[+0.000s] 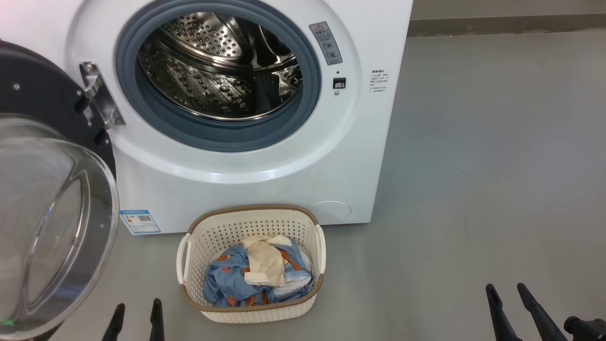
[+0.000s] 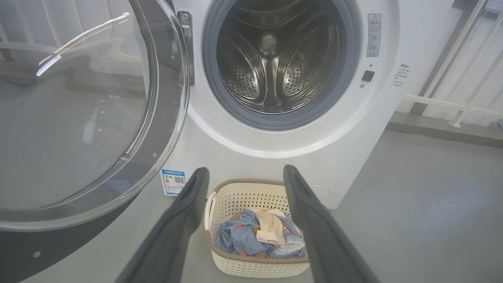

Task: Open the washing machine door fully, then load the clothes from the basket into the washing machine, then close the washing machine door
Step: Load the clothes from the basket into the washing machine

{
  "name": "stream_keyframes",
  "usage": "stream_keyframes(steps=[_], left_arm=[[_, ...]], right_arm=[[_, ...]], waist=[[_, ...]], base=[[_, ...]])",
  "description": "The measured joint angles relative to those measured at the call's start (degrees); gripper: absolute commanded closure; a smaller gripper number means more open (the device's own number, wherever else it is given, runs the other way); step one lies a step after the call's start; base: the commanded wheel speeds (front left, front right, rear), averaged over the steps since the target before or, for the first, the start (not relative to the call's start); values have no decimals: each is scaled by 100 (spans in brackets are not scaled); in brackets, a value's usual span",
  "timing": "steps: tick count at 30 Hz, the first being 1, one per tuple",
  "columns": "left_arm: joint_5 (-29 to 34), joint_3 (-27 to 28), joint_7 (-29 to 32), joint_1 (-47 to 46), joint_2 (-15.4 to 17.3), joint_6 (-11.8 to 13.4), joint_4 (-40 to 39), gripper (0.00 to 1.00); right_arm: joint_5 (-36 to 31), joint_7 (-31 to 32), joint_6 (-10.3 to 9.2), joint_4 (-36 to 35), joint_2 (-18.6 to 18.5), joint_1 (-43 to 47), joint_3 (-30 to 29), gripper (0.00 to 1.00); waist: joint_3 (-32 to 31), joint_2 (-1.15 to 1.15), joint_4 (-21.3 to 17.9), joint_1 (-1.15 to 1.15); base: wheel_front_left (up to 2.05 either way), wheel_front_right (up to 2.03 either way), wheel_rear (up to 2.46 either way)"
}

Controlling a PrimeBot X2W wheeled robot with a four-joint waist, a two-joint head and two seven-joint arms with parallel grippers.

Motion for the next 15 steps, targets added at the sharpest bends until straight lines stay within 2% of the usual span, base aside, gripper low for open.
stream_keyframes(steps=[5,15], left_arm=[[-1,-2,0,0,-2,0,2,0],[56,2,0,-1,-2,0,-21,0]], right_arm=[[0,0,0,3,-3,0,0,0],[0,0,0,5,-18,-1,0,0]], waist=[[19,0,0,0],[22,0,29,0]], base=[[118,-150,32],[168,-201,34]])
